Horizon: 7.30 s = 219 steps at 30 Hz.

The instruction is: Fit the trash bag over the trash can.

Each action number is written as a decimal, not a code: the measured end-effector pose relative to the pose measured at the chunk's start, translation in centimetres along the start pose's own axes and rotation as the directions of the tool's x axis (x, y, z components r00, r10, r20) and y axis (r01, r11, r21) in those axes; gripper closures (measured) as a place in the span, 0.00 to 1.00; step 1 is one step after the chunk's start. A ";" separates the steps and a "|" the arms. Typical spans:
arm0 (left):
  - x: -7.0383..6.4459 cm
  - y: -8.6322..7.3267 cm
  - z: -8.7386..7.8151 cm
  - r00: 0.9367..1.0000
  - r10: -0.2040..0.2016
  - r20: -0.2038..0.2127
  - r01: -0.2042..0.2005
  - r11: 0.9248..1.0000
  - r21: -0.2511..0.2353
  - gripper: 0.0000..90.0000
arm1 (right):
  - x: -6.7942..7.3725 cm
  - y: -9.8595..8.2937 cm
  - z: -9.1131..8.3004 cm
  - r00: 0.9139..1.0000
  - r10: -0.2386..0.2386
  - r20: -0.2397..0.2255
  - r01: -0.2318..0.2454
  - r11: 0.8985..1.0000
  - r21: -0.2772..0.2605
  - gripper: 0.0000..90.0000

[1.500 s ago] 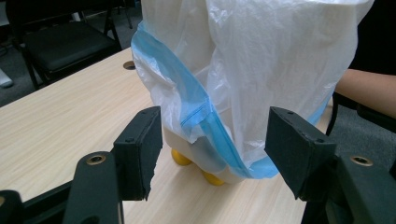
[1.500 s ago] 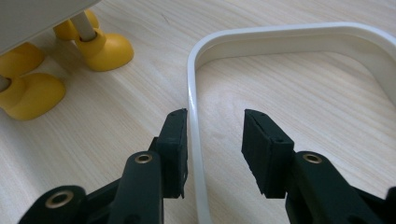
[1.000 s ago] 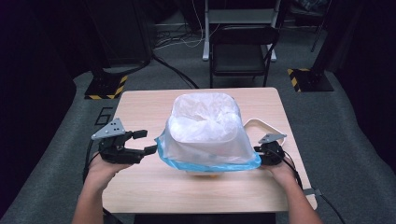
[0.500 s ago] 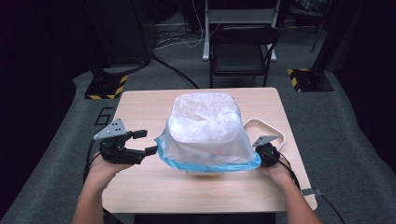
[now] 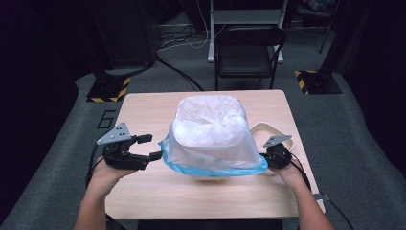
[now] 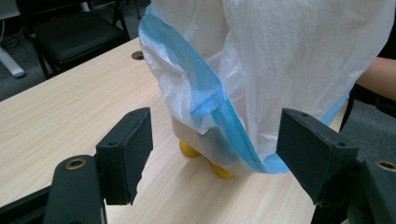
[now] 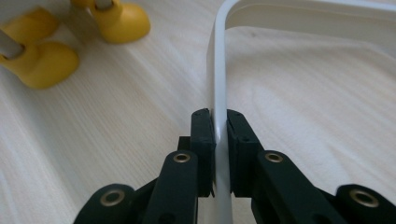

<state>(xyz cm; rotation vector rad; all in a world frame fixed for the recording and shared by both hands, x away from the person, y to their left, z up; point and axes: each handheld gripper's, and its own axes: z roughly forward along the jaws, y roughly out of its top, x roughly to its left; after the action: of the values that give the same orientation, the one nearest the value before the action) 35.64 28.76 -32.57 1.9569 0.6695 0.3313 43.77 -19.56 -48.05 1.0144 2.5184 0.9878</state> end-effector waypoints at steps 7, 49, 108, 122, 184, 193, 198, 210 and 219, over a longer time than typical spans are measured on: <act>0.0 0.0 0.2 1.000 0.005 0.006 -0.005 1.000 0.005 0.30 | -0.4 1.5 -2.3 1.000 0.009 -0.004 -0.009 0.999 -0.047 0.92; -0.5 0.2 0.3 1.000 0.025 0.018 -0.025 1.000 0.006 0.31 | 0.3 10.6 -15.1 0.990 -0.140 0.006 0.140 0.989 -0.041 0.91; -0.7 0.0 1.0 0.999 0.029 0.035 -0.029 0.999 0.016 0.31 | 14.0 20.4 -18.9 0.812 -0.557 -0.175 0.507 0.821 -0.261 0.91; -0.7 0.0 1.2 0.999 0.027 0.041 -0.028 0.999 0.021 0.31 | 15.9 20.8 -17.0 0.759 -0.604 -0.243 0.552 0.795 -0.252 0.91; -2.8 4.7 3.9 0.979 0.141 0.149 -0.142 0.990 -0.003 0.30 | 14.0 19.7 -14.9 0.757 -0.567 -0.325 0.476 0.819 -0.319 0.93; -2.6 4.4 3.9 0.974 0.138 0.181 -0.140 0.990 -0.004 0.32 | 13.1 18.8 -14.5 0.766 -0.522 -0.374 0.414 0.847 -0.333 0.92; -2.2 4.4 2.6 0.968 0.124 0.217 -0.120 0.992 -0.028 0.33 | 13.4 18.7 -14.6 0.767 -0.531 -0.361 0.428 0.842 -0.329 0.89; -1.3 8.1 -1.3 0.976 0.152 0.159 -0.153 0.988 -0.006 0.33 | 13.6 18.1 -16.1 0.788 -0.521 -0.327 0.425 0.846 -0.323 0.69; 0.8 11.0 0.7 0.990 0.109 0.090 -0.110 0.994 0.008 0.33 | 13.0 17.5 -16.3 0.808 -0.516 -0.285 0.439 0.849 -0.294 0.68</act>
<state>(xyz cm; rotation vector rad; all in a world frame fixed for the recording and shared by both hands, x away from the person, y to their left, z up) 40.01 24.88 -23.14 2.0128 0.5092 0.3051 35.99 -9.55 -24.02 0.1074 2.6548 1.3226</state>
